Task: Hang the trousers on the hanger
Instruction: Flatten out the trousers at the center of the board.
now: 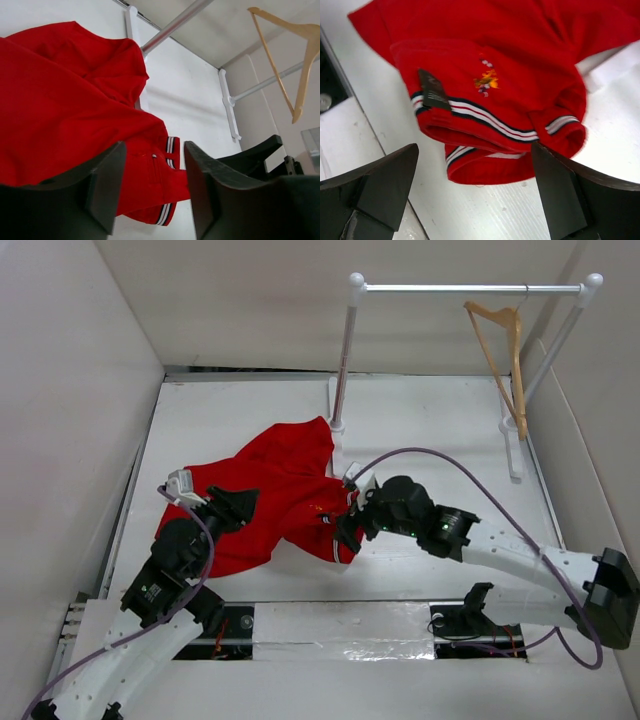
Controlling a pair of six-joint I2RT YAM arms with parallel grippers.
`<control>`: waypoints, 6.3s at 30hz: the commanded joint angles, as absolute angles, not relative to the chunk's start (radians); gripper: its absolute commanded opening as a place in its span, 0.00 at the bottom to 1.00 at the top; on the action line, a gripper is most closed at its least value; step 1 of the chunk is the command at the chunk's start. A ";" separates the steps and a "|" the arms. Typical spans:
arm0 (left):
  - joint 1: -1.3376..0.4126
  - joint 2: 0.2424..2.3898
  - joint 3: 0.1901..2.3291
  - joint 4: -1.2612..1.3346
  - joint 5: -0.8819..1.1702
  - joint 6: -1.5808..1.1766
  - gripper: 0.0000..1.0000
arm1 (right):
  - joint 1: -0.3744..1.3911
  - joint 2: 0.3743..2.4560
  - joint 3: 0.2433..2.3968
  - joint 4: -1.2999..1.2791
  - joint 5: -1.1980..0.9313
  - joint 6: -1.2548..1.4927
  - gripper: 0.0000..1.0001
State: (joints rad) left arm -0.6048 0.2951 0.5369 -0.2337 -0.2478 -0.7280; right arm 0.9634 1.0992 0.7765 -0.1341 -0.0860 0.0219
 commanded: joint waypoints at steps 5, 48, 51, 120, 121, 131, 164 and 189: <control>-0.603 0.284 0.477 -0.264 -0.267 -0.791 0.54 | 1.014 1.255 0.894 -0.012 -0.153 -0.060 0.94; -0.603 0.530 0.293 -0.339 -0.535 -1.161 0.51 | 0.460 0.537 0.781 -0.233 0.561 0.218 0.00; -0.603 0.616 0.325 -0.367 -0.540 -1.180 0.52 | 0.460 0.546 0.769 -0.238 0.555 0.230 0.00; -0.603 0.918 0.331 0.134 -0.336 -1.017 0.03 | 0.497 0.589 0.727 -0.198 0.241 0.190 0.00; -0.603 0.887 0.347 0.086 -0.395 -1.016 0.00 | 0.506 0.586 0.742 -0.205 0.242 0.187 0.00; -0.592 0.502 0.818 -0.356 -0.791 -0.839 0.00 | 0.670 0.604 0.988 -0.440 -0.060 0.081 0.00; -0.348 1.843 1.802 -0.200 -0.391 -0.379 0.54 | 0.444 0.704 0.850 -0.287 0.641 0.267 0.00; -0.465 1.309 0.627 0.163 -0.551 -0.744 0.36 | 0.347 0.686 0.742 -0.190 0.345 0.230 0.00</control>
